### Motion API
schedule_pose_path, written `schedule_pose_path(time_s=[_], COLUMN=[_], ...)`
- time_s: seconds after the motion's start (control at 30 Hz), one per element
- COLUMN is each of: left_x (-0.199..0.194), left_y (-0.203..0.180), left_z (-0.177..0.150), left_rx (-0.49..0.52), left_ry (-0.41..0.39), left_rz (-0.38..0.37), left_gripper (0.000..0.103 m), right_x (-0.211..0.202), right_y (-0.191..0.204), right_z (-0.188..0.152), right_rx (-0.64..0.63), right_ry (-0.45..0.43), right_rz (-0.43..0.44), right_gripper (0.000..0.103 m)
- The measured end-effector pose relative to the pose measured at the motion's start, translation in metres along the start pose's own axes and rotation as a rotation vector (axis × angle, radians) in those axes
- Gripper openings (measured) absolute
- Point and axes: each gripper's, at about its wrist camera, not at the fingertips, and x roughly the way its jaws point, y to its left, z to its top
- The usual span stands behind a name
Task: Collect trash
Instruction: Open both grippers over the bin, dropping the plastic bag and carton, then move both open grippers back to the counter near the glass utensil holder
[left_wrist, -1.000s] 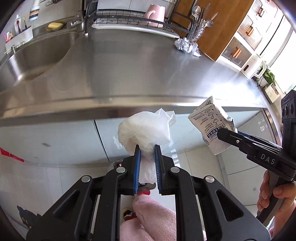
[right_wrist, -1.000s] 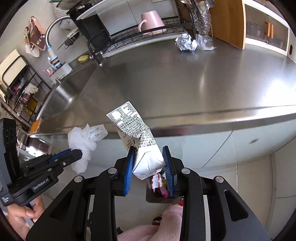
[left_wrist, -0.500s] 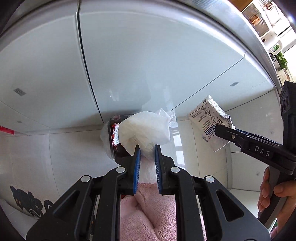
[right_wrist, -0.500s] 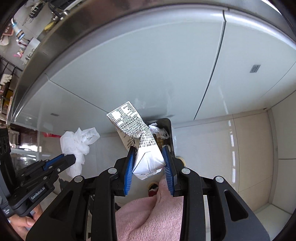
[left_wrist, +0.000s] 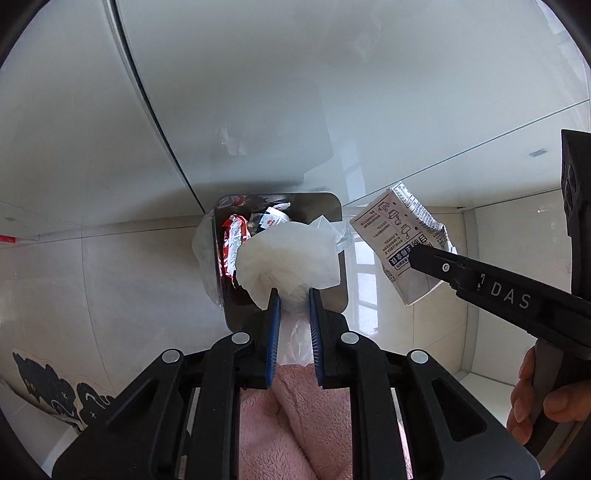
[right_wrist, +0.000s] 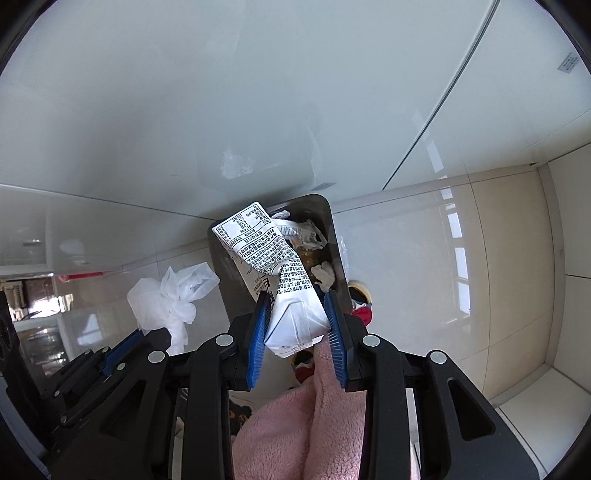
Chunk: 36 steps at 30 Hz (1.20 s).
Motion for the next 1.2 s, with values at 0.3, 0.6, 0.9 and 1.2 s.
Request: schedule_pose_path(time_s=[0.3, 0.6, 0.9, 1.2], left_x=[-0.004, -0.037, -0.139, -0.239], left_y=[0.002, -0.004, -0.035, -0.069], left_z=[0.006, 0.018, 0.012, 0.014], left_rx=[-0.010, -0.010, 0.071, 0.136], left_ry=[0.011, -0.028, -0.156, -0.306], left_rz=[-0.010, 0.014, 0.021, 0.022], left_gripper=[0.024, 0.065, 0.088, 0.095], right_x=[0.015, -0.006, -0.097, -0.215], right_y=[0.001, 0.010, 0.013, 0.006], right_z=[0.018, 0.026, 0.013, -0.003], right_rx=[0.014, -0.002, -0.037, -0.047], right_ry=[0.025, -0.002, -0.152, -0.333], right_rz=[0.034, 0.037, 0.001, -0.037], right_gripper=[0.034, 0.062, 0.095, 0.100])
